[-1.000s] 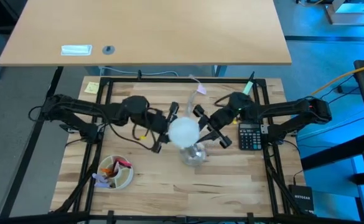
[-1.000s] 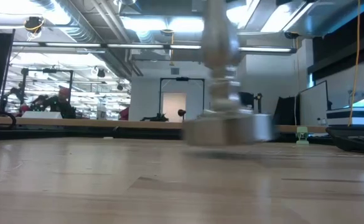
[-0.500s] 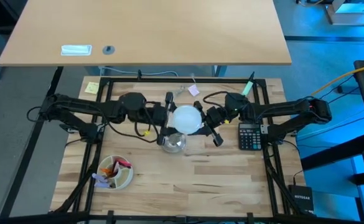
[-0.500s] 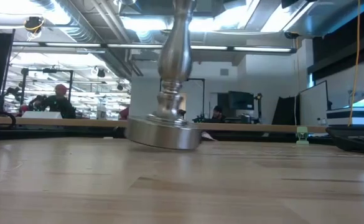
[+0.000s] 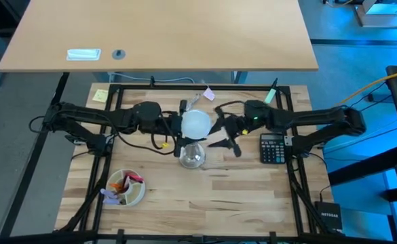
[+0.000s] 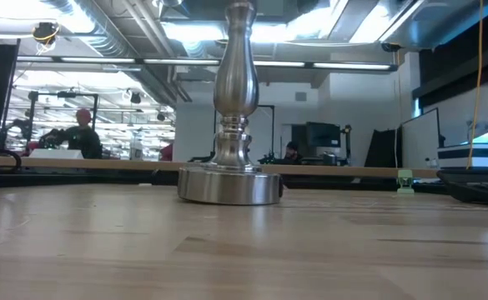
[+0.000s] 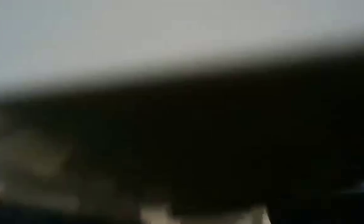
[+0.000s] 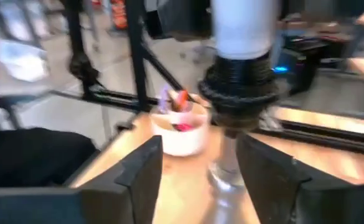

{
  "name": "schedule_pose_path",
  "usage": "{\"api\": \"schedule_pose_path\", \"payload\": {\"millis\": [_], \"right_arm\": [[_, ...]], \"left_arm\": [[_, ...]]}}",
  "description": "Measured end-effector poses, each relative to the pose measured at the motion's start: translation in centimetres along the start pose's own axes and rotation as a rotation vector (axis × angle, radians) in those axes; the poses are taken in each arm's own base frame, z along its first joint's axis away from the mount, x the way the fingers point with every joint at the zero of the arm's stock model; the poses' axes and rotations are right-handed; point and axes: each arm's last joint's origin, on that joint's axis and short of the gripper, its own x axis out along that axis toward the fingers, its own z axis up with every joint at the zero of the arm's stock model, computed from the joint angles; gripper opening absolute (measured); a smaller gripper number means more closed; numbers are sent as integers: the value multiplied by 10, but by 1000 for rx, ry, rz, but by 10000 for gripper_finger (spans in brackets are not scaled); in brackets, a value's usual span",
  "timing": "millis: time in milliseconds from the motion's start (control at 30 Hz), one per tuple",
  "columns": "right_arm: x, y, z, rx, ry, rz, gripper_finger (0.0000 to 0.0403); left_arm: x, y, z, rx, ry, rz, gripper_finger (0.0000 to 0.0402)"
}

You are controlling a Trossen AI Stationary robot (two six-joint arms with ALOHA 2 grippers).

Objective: Screw lightbulb
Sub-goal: Insert the lightbulb into the silver lamp

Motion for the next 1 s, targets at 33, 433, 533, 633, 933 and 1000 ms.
{"api": "schedule_pose_path", "payload": {"millis": [33,433,533,633,933,1000], "right_arm": [[-3,1,1,-6,23,-30,215],[27,-11,-73,-59,103,-136,239],[41,-15,-86,-49,52,-140,239],[55,-19,-104,-8,58,-98,239],[80,-28,-107,15,12,-78,224],[82,-29,-108,14,12,-74,196]], "left_arm": [[0,0,0,0,0,1,221],[0,0,1,-31,-8,4,221],[0,0,0,-41,-8,4,221],[0,0,0,-43,-8,4,221],[0,0,-1,-41,-1,2,221],[0,0,-1,-42,1,2,221]]}}
